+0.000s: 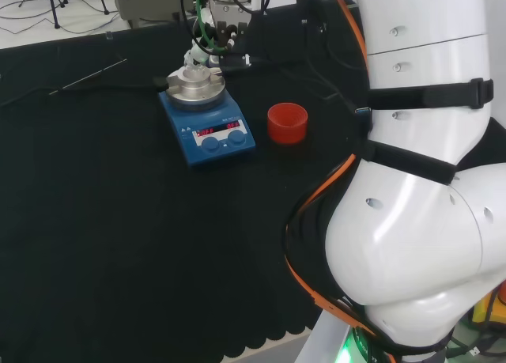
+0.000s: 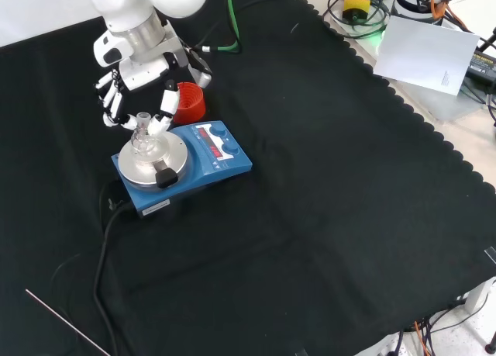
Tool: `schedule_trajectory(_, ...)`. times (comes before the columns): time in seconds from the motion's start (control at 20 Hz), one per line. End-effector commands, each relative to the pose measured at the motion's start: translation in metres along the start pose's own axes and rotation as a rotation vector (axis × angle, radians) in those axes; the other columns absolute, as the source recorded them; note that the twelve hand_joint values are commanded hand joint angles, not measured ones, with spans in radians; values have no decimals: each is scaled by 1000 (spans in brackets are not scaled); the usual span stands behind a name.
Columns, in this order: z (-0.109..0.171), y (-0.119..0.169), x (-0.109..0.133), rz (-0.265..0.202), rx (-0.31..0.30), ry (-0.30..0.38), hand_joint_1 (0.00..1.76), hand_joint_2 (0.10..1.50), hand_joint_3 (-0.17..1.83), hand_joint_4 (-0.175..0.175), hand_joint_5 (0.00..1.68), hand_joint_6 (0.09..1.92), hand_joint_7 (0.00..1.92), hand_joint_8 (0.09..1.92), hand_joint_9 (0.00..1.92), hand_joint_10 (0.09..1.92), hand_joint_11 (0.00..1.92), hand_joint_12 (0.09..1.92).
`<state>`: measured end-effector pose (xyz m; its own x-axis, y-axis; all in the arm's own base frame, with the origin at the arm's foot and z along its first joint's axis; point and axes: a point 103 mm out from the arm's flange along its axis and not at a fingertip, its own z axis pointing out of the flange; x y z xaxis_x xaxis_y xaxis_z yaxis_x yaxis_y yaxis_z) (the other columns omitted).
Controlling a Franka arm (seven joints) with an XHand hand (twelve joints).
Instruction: Place the round-bottom flask on the heater.
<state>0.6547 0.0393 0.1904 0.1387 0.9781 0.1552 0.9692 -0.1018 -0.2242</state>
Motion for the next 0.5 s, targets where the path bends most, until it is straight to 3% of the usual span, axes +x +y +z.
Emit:
schedule_trajectory(0.05,4,-1,4,5,14,-19,991,801,768,175,909,1334,555,557,699,517,170,1352)
schedule_trajectory(0.4,-2,-1,2,2,25,-19,991,799,772,175,910,1335,551,556,697,516,168,1353)
schedule_trajectory(0.5,2,-2,11,2,27,-32,991,798,773,175,910,1335,550,555,696,516,167,1354)
